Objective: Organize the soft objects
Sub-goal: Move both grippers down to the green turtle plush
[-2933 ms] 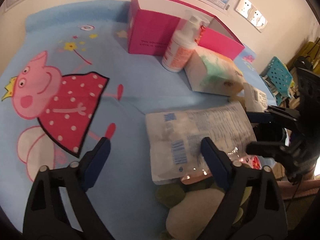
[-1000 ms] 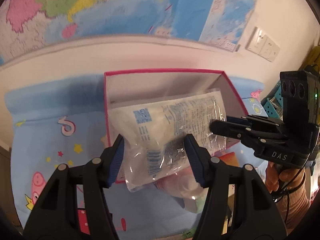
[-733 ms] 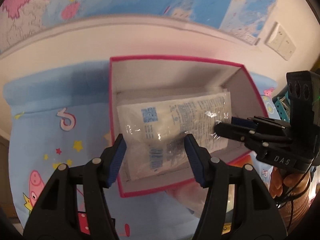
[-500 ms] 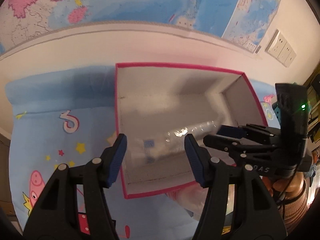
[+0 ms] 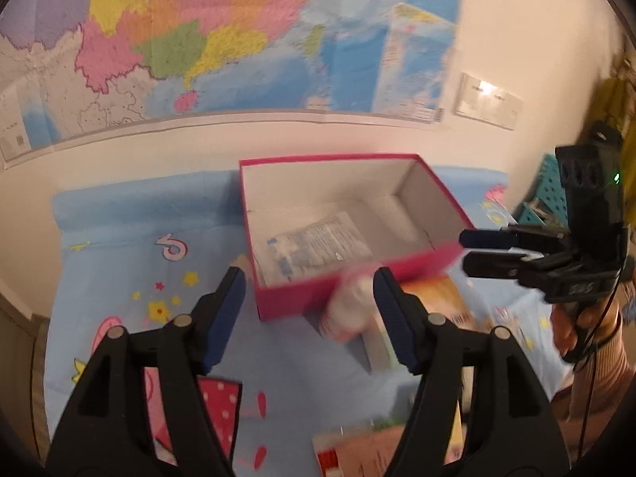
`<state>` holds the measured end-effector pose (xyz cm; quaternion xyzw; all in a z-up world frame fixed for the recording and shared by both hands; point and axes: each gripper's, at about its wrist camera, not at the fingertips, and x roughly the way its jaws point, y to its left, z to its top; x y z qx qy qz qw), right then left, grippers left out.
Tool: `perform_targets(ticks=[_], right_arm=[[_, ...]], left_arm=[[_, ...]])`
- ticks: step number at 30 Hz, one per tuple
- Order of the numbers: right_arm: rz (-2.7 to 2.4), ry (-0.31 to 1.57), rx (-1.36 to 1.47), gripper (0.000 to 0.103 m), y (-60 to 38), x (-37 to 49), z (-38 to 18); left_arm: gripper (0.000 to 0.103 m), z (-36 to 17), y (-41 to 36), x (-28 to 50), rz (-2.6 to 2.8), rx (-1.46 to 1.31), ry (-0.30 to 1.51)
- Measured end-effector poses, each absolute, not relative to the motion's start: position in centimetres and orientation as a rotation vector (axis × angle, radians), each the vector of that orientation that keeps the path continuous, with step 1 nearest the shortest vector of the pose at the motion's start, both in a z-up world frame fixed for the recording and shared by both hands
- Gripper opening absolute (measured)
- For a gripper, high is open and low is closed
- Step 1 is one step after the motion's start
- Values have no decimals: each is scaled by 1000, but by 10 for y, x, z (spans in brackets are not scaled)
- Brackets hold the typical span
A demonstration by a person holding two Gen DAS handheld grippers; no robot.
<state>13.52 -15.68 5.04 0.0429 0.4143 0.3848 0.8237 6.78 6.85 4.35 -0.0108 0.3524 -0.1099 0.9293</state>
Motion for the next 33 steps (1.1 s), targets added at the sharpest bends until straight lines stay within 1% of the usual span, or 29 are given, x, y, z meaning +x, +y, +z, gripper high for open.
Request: perform_targets(ticks=[3, 6, 12, 20, 29, 33], right_arm=[[881, 840, 66, 57, -161, 100, 61], [945, 845, 53, 57, -158, 67, 58], [1031, 928, -15, 57, -153, 9, 30], [1147, 1027, -122, 57, -117, -36, -2], [1109, 1110, -110, 57, -103, -33, -37], [1109, 1129, -102, 60, -99, -32, -45]], left_arm=[[68, 34, 71, 36, -243, -13, 728], [68, 18, 76, 12, -260, -42, 762], [68, -25, 89, -32, -283, -144, 857], [68, -36, 97, -79, -337, -179, 854], [68, -51, 92, -110, -422, -196, 891], [70, -60, 90, -118, -429, -193, 922]])
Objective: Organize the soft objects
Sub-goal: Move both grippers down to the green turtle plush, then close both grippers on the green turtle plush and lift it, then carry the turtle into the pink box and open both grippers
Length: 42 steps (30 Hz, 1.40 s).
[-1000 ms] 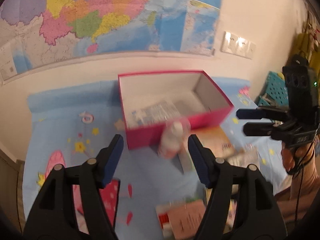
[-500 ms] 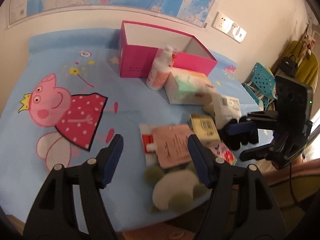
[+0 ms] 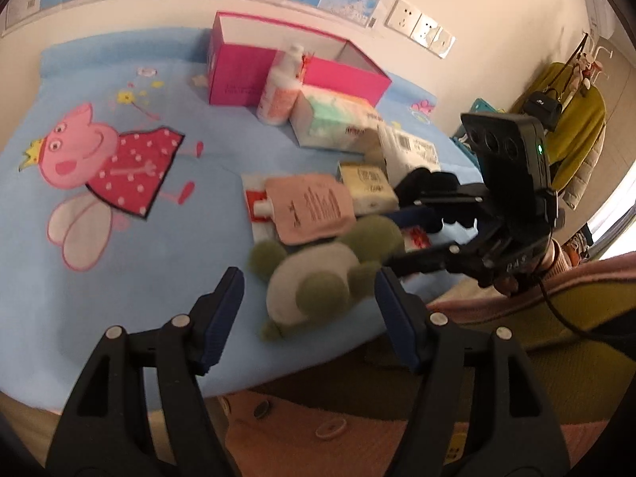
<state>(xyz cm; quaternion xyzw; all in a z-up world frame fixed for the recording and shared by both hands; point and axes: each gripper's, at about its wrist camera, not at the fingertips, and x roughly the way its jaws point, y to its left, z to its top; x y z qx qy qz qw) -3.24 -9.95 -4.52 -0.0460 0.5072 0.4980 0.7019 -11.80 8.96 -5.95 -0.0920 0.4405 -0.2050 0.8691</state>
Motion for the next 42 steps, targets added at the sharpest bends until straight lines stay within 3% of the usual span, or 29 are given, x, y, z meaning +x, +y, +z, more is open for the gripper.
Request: perform_targets(ticks=[9, 13, 25, 42], right_arm=[[1132, 1131, -18, 54, -100, -32, -54], [1140, 1104, -32, 52, -102, -36, -45], [1136, 971, -28, 52, -115, -35, -3], [1014, 772, 47, 52, -140, 28, 53]], left_arm=[[69, -87, 77, -118, -442, -173, 1016], [60, -85, 70, -121, -430, -150, 998], [56, -41, 68, -122, -420, -107, 866], [56, 15, 58, -37, -417, -64, 708]])
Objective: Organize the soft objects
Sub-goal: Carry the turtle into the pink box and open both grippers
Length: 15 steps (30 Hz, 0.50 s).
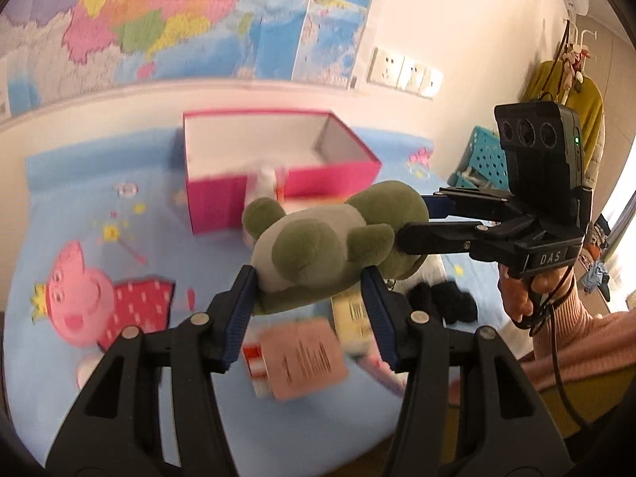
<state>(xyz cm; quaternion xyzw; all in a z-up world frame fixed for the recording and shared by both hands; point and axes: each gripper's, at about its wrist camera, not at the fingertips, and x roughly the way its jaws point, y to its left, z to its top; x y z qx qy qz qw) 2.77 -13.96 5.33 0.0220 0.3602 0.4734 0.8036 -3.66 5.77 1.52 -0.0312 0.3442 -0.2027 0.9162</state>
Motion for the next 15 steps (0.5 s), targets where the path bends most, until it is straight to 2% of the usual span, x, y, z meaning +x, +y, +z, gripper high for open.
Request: perform_targets(ticks=[8, 15], right_arm=[[961, 682, 38, 52, -135, 82, 83], [937, 709, 107, 52, -132, 148, 85]], left_arm=[[56, 48, 56, 27, -384, -20, 657], [56, 58, 59, 93, -345, -20, 677]])
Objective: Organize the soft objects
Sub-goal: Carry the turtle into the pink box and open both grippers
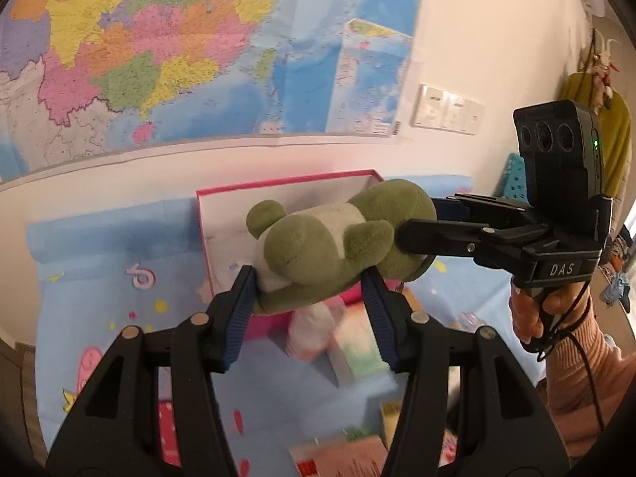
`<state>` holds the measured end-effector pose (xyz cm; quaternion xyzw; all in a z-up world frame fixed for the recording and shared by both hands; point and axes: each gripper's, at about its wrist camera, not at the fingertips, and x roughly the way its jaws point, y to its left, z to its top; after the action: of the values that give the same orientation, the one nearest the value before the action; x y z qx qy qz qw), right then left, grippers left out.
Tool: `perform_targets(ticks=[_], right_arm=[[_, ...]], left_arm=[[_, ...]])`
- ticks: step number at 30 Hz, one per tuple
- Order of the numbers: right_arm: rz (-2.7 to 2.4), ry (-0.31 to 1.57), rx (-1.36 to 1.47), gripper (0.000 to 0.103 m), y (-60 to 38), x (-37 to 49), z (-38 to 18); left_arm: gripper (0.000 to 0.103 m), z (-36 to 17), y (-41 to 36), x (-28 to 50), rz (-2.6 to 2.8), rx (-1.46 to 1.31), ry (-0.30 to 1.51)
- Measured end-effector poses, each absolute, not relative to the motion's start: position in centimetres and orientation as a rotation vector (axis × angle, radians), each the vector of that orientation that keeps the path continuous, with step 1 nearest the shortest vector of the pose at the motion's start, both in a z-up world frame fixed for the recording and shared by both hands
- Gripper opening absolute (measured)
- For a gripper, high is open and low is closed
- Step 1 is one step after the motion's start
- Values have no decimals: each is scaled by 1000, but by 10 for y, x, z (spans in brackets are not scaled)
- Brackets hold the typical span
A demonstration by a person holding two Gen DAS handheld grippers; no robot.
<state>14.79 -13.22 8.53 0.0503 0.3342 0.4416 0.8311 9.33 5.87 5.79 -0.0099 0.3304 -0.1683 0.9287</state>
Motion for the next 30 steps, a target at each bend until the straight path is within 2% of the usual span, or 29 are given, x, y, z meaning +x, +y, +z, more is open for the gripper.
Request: perform_targets(ticks=[11, 30], right_arm=[[859, 818, 100, 52, -114, 221, 51], [786, 979, 124, 56, -88, 298, 7]], left_arm=[[56, 24, 70, 175, -328, -86, 789], [56, -11, 65, 250, -226, -50, 883]])
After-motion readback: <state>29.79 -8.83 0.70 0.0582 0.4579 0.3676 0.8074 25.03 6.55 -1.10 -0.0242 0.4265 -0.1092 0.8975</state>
